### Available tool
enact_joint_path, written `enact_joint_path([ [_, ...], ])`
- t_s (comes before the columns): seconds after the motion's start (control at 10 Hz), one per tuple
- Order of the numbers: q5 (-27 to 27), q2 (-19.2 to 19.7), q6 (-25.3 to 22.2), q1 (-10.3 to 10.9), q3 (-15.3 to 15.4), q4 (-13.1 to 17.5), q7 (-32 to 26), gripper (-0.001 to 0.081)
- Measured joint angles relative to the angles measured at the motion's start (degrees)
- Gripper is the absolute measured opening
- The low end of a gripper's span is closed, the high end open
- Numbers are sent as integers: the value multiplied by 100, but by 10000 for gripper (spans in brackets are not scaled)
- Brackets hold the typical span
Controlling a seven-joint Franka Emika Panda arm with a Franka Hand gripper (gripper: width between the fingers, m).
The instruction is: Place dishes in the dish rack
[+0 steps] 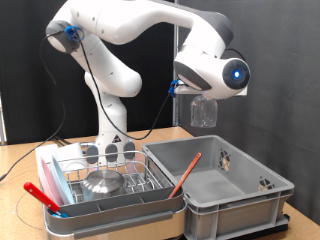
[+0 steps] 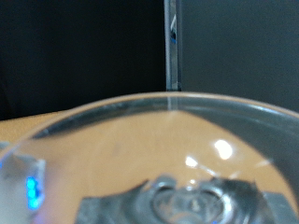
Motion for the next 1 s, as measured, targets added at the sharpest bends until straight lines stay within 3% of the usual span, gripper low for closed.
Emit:
enact_joint_path([
  [0.6,47,134,-431,14,-66,94,-19,107],
  [0.8,-155,178,-1107,-34,-62,87,-357,107],
  [1.0,-360,178,-1808,-317,24,46,-570,107],
])
